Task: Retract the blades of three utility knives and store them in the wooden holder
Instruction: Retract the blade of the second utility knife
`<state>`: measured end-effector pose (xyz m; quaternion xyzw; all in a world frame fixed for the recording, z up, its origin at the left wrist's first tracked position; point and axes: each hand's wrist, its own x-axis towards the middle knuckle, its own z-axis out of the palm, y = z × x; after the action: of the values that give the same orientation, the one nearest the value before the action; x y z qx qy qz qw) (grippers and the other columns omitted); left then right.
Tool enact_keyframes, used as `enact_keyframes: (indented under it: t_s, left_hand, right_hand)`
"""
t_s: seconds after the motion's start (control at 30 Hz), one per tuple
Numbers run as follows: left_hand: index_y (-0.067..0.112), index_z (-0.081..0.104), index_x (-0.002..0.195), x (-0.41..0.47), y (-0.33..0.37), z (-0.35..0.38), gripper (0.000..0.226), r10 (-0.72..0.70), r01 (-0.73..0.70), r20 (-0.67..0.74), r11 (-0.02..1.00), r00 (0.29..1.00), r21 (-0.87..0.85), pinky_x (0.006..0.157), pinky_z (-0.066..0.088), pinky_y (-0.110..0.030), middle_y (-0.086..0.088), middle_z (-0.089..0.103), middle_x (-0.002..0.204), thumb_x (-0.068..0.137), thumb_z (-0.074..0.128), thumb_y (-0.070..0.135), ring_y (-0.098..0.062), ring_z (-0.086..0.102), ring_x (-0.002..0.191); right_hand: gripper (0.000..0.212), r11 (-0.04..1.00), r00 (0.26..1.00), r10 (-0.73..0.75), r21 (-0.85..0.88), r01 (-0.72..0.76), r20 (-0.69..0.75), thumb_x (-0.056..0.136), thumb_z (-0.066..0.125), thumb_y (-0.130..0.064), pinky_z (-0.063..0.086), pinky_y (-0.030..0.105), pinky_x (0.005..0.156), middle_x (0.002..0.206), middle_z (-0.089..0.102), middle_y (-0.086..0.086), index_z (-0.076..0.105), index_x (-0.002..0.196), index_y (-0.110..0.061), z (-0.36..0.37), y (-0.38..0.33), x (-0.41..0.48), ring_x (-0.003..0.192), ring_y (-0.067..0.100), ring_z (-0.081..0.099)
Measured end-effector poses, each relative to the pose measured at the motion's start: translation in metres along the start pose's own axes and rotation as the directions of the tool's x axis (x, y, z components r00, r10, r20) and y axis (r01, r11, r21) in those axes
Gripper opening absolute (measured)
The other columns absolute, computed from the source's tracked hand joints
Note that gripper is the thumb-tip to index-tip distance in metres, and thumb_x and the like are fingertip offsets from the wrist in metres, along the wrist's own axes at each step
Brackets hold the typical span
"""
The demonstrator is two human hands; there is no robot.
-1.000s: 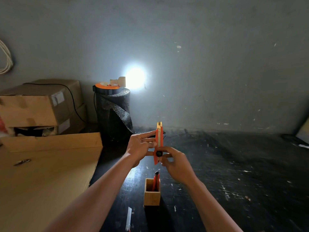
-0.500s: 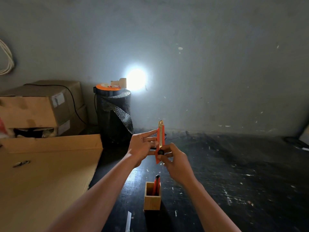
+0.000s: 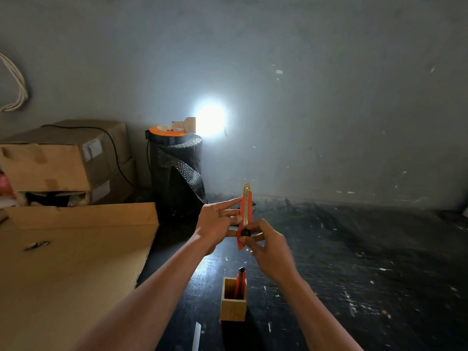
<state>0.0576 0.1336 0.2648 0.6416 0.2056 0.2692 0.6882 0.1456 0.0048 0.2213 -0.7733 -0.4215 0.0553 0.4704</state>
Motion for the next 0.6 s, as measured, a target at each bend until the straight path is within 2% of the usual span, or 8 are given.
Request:
enact_keyframes:
  t_s: [0.1,0.2,0.3,0.47,0.53,0.6]
  left_hand:
    - [0.007,0.069,0.128,0.002,-0.003,-0.003,0.049,-0.009,0.009,-0.014,1.000,1.000,-0.008,0.053,0.061,-0.027,0.007,0.082,0.078,0.089,0.061,-0.021,-0.016,0.080,0.070]
    - [0.006,0.068,0.129,0.004,-0.007,-0.006,0.048,-0.007,0.007,-0.025,1.000,1.000,-0.010,0.053,0.060,-0.026,0.008,0.081,0.078,0.089,0.063,-0.019,-0.014,0.080,0.070]
    - [0.007,0.069,0.129,0.006,-0.010,-0.007,0.049,-0.002,0.002,-0.024,1.000,1.000,-0.008,0.055,0.061,-0.028,0.006,0.082,0.080,0.088,0.064,-0.019,-0.015,0.080,0.072]
    - [0.007,0.071,0.126,0.011,-0.015,-0.007,0.048,-0.003,0.003,-0.021,1.000,1.000,0.003,0.056,0.062,-0.030,0.001,0.082,0.086,0.087,0.064,-0.020,-0.018,0.081,0.075]
    - [0.007,0.071,0.125,0.013,-0.018,-0.008,0.048,0.002,-0.001,-0.023,1.000,1.000,0.007,0.058,0.063,-0.032,-0.004,0.082,0.092,0.086,0.065,-0.020,-0.022,0.081,0.079]
    - [0.008,0.071,0.125,0.014,-0.022,-0.009,0.049,0.001,-0.001,-0.022,1.000,1.000,0.003,0.060,0.063,-0.034,-0.010,0.082,0.097,0.086,0.065,-0.021,-0.028,0.081,0.083]
  right_hand:
    - [0.024,1.000,1.000,-0.022,-0.014,0.022,0.021,0.093,0.070,-0.026,0.042,0.006,0.069,0.101,0.060,-0.024,0.055,0.106,-0.040,0.000,0.000,0.000,0.081,-0.004,0.059]
    - [0.027,0.999,0.998,-0.048,-0.012,0.049,0.048,0.094,0.068,-0.023,0.052,0.011,0.074,0.101,0.059,-0.028,0.057,0.106,-0.044,0.000,0.003,0.002,0.081,-0.006,0.060]
    - [0.021,0.999,0.998,-0.045,-0.006,0.046,0.044,0.095,0.067,-0.022,0.054,0.011,0.067,0.096,0.059,-0.030,0.058,0.104,-0.040,0.002,0.004,0.004,0.082,-0.002,0.062]
    - [0.020,1.000,0.999,-0.028,0.007,0.027,0.032,0.095,0.067,-0.022,0.060,0.030,0.083,0.103,0.063,-0.020,0.056,0.103,-0.037,0.008,0.010,0.005,0.085,0.000,0.061]
    - [0.020,1.000,0.999,-0.025,0.002,0.024,0.025,0.095,0.067,-0.023,0.058,0.024,0.081,0.105,0.062,-0.019,0.055,0.103,-0.036,0.011,0.014,0.006,0.087,0.001,0.060]
    - [0.020,1.000,0.999,-0.026,-0.004,0.026,0.037,0.094,0.068,-0.024,0.050,0.011,0.075,0.103,0.061,-0.022,0.055,0.104,-0.036,0.013,0.017,0.008,0.085,-0.001,0.060]
